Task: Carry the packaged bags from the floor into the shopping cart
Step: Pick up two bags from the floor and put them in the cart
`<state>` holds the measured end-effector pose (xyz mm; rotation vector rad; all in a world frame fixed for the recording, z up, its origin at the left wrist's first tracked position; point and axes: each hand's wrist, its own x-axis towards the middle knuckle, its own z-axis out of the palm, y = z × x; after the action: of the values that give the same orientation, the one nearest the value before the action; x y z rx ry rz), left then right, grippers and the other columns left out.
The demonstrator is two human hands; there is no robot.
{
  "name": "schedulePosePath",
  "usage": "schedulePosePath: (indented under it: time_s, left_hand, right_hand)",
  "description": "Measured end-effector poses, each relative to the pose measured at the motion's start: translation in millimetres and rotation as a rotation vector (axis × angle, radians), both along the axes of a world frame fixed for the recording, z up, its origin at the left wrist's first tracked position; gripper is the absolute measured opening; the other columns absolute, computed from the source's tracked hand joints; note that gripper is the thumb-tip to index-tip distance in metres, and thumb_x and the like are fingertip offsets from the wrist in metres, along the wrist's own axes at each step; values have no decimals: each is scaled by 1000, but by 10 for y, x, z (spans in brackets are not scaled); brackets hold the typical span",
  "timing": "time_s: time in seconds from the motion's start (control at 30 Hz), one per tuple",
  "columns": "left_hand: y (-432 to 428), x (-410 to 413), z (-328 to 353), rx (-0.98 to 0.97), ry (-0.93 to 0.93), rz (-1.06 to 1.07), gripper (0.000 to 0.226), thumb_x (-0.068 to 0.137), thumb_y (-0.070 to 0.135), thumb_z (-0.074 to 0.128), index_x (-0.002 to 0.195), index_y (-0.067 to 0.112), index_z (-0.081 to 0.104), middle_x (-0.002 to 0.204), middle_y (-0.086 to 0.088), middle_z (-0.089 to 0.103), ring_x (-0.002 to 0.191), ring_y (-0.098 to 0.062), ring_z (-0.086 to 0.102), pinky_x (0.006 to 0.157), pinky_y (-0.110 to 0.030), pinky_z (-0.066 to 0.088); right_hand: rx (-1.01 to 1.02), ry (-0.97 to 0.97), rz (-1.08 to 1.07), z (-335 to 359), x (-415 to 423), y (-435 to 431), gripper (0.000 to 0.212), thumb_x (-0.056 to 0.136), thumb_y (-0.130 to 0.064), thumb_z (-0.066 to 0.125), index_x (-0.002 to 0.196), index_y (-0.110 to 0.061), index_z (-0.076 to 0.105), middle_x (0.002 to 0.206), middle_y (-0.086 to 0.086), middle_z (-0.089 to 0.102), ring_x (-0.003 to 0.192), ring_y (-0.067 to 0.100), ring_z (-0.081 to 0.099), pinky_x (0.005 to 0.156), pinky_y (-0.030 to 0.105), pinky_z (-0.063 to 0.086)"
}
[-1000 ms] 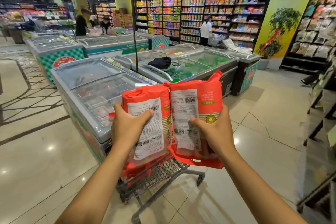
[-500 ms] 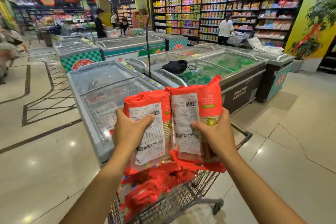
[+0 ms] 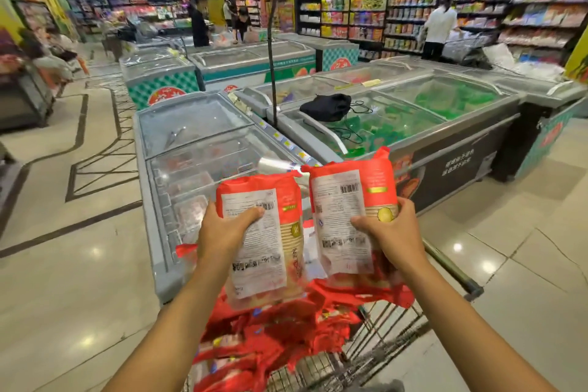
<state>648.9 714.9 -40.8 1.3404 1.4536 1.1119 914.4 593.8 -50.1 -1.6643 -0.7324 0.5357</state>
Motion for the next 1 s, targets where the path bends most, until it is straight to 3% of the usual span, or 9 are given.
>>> schedulePosePath:
  time_s: [0.1, 0.23, 0.33, 0.5, 0.63, 0.7, 0.8, 0.9, 1.0]
  left_hand:
    - [201, 6, -227, -58, -15, 10, 65, 50, 56, 89, 106, 27, 71, 93, 7, 79, 86, -18, 76, 85, -50, 60]
    - [481, 34, -488, -147, -79, 46, 70, 52, 51, 91, 111, 23, 68, 92, 7, 79, 84, -16, 77, 80, -42, 60]
    - [747, 81, -762, -207, -86, 13, 43, 70, 35, 91, 106, 17, 73, 88, 4, 80, 79, -16, 77, 81, -42, 61]
    - [1294, 211, -1410, -278, -13, 6, 70, 55, 59, 88, 115, 30, 67, 96, 11, 78, 87, -14, 76, 89, -48, 60]
    - [1564, 349, -1755, -409, 84, 60, 84, 47, 74, 79, 116, 30, 60, 103, 10, 74, 95, -22, 72, 94, -46, 56]
    - [1618, 430, -1840, -422, 131, 69, 85, 54, 76, 74, 123, 29, 59, 112, 7, 72, 105, -25, 69, 98, -45, 53]
    - [1677, 518, -1968, -412, 190, 61, 79, 79, 66, 73, 140, 22, 48, 130, -4, 66, 121, -32, 62, 101, -40, 47]
    - [1703, 560, -2050, -380, 296, 55, 81, 88, 61, 67, 145, 12, 38, 145, -15, 55, 131, -39, 53, 106, -45, 43]
    - [1666, 567, -1947, -292, 398, -22, 87, 89, 55, 69, 153, 11, 29, 155, -15, 42, 139, -37, 44, 111, -50, 40]
  right_hand:
    - [-32, 64, 8, -203, 183, 265, 88, 50, -35, 93, 123, -21, 47, 102, -1, 71, 84, 18, 74, 83, 51, 60]
    - [-103, 87, 32, -460, 303, 635, 70, 64, -18, 94, 116, -18, 48, 102, 3, 70, 83, 19, 72, 73, 38, 58]
    - [-190, 43, 65, -699, 353, 994, 72, 60, -23, 96, 116, -19, 51, 100, 1, 71, 81, 19, 72, 75, 41, 60]
    - [-355, 74, 99, -1231, 438, 1643, 67, 59, -28, 97, 109, -19, 54, 95, 2, 73, 80, 21, 73, 78, 45, 60]
    - [-458, 178, 138, -1570, 484, 1995, 52, 65, -12, 94, 106, -8, 62, 90, 12, 77, 79, 32, 76, 78, 49, 62]
    - [-490, 237, 162, -1754, 543, 2101, 48, 69, -10, 92, 107, -5, 63, 90, 14, 77, 79, 34, 76, 79, 51, 62]
    - [-539, 218, 198, -1946, 583, 2162, 33, 75, -13, 89, 100, -8, 68, 87, 9, 78, 78, 29, 76, 83, 49, 61]
    - [-572, 134, 272, -2111, 611, 2137, 44, 80, -23, 87, 115, -5, 69, 95, 4, 79, 85, 22, 77, 89, 49, 60]
    - [-678, -123, 306, -2002, 586, 2130, 83, 71, -58, 80, 134, -13, 52, 117, 1, 72, 106, 26, 70, 96, 46, 53]
